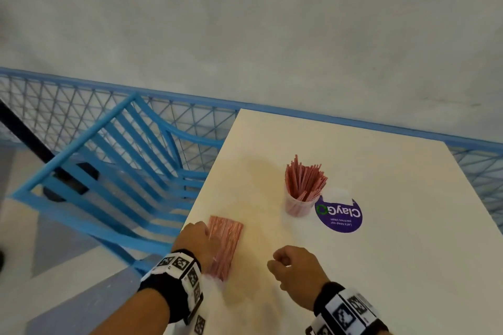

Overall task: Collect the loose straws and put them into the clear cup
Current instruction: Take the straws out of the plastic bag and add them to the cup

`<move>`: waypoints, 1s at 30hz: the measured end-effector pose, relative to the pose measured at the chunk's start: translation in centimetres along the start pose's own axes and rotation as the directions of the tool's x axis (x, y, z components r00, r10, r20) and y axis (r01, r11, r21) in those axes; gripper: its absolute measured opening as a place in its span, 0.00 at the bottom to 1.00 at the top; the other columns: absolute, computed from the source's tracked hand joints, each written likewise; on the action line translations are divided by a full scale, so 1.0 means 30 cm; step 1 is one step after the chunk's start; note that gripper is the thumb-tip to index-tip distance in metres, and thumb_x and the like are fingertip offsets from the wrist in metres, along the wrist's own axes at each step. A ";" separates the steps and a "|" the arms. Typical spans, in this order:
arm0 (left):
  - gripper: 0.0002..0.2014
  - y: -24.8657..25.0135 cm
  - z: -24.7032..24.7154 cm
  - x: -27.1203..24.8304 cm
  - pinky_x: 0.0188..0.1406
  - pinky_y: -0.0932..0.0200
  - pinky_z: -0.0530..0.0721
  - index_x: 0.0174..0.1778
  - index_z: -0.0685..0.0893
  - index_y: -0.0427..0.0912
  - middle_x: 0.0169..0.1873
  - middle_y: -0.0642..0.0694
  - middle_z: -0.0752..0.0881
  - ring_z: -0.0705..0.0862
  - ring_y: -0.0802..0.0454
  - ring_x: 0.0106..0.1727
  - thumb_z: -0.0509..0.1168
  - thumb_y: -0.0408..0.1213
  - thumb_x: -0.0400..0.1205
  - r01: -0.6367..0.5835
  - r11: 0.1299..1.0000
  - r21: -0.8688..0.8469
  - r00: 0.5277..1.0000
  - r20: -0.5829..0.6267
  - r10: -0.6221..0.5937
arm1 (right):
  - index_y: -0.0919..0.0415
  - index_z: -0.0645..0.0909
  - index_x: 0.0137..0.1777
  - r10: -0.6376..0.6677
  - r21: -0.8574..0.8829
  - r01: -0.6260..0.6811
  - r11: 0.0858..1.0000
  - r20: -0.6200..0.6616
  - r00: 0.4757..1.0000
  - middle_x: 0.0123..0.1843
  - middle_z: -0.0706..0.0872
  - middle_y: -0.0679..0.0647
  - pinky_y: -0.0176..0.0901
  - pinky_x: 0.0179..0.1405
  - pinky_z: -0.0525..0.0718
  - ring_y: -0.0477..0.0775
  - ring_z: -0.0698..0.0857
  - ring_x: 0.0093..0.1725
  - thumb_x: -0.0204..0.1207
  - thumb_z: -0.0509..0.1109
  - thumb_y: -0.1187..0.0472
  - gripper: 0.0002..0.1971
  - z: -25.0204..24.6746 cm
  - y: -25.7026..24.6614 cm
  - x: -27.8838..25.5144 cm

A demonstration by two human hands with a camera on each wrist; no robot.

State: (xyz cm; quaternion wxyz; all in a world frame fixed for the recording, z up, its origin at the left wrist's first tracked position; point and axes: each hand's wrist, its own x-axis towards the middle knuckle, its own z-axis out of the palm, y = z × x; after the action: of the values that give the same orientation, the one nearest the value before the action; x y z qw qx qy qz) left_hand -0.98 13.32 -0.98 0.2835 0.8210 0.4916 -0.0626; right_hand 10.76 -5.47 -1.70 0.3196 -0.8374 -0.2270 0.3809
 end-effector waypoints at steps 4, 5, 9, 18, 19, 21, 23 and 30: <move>0.24 -0.036 0.029 0.032 0.64 0.50 0.79 0.69 0.74 0.40 0.67 0.41 0.77 0.79 0.41 0.64 0.63 0.50 0.81 0.075 0.996 -0.049 0.997 -0.009 -0.075 | 0.60 0.75 0.68 0.102 -0.008 -0.102 0.995 0.031 0.994 0.62 0.83 0.54 0.46 0.59 0.83 0.55 0.84 0.59 0.73 0.71 0.45 0.28 0.122 -0.039 0.095; 0.26 -0.047 0.033 0.048 0.64 0.50 0.79 0.70 0.74 0.39 0.68 0.40 0.77 0.79 0.41 0.66 0.62 0.51 0.81 0.087 0.995 -0.046 0.996 0.002 -0.087 | 0.60 0.75 0.69 0.112 -0.036 -0.111 0.993 0.026 0.993 0.63 0.82 0.54 0.43 0.58 0.80 0.55 0.83 0.61 0.73 0.71 0.44 0.28 0.144 -0.050 0.116; 0.24 -0.087 0.031 0.096 0.62 0.52 0.79 0.67 0.76 0.38 0.64 0.40 0.82 0.81 0.41 0.65 0.62 0.52 0.82 0.123 0.992 0.013 0.992 0.023 -0.123 | 0.53 0.74 0.41 0.128 -0.025 -0.128 0.991 -0.028 0.991 0.41 0.81 0.52 0.46 0.44 0.83 0.56 0.82 0.42 0.69 0.72 0.43 0.15 0.213 -0.109 0.199; 0.14 -0.100 0.056 0.177 0.35 0.57 0.77 0.45 0.84 0.35 0.48 0.37 0.89 0.86 0.40 0.47 0.70 0.45 0.77 0.149 0.989 0.022 0.982 0.118 -0.151 | 0.56 0.68 0.24 0.158 -0.129 -0.169 0.977 -0.089 0.983 0.22 0.70 0.50 0.36 0.15 0.61 0.48 0.68 0.20 0.67 0.75 0.49 0.21 0.271 -0.187 0.288; 0.14 -0.099 0.056 0.178 0.35 0.57 0.78 0.42 0.85 0.35 0.44 0.36 0.89 0.87 0.39 0.47 0.70 0.45 0.77 0.141 0.990 0.005 0.982 0.125 -0.141 | 0.57 0.70 0.25 0.157 -0.138 -0.168 0.976 -0.088 0.984 0.23 0.70 0.50 0.36 0.15 0.61 0.49 0.69 0.20 0.67 0.75 0.49 0.20 0.270 -0.187 0.289; 0.16 -0.097 0.050 0.168 0.34 0.58 0.76 0.30 0.82 0.39 0.29 0.41 0.83 0.86 0.40 0.40 0.69 0.46 0.78 0.100 0.995 -0.016 0.984 0.146 -0.097 | 0.58 0.73 0.27 0.142 -0.155 -0.154 0.976 -0.088 0.986 0.23 0.72 0.51 0.37 0.16 0.63 0.50 0.70 0.21 0.67 0.74 0.48 0.18 0.265 -0.189 0.291; 0.20 -0.096 0.046 0.154 0.33 0.60 0.72 0.23 0.72 0.44 0.23 0.49 0.73 0.77 0.46 0.33 0.68 0.46 0.79 0.051 0.998 -0.042 0.990 0.133 -0.045 | 0.56 0.73 0.24 0.116 -0.151 -0.128 0.980 -0.082 0.990 0.22 0.71 0.50 0.36 0.16 0.63 0.49 0.70 0.20 0.69 0.74 0.49 0.18 0.256 -0.190 0.284; 0.09 -0.061 0.040 0.100 0.40 0.57 0.77 0.43 0.79 0.40 0.39 0.47 0.82 0.79 0.48 0.40 0.60 0.43 0.83 -0.043 0.981 -0.190 0.997 0.048 0.053 | 0.58 0.82 0.24 0.065 -0.068 -0.067 0.995 -0.036 0.997 0.26 0.86 0.60 0.57 0.35 0.90 0.62 0.86 0.29 0.66 0.67 0.57 0.11 0.257 -0.152 0.285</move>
State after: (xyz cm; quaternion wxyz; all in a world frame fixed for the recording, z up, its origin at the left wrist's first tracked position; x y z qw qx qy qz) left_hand -0.77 15.64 -3.86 0.3746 0.8001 0.4676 -0.0305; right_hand 9.31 5.82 -6.58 0.2815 -0.8612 -0.2069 0.3691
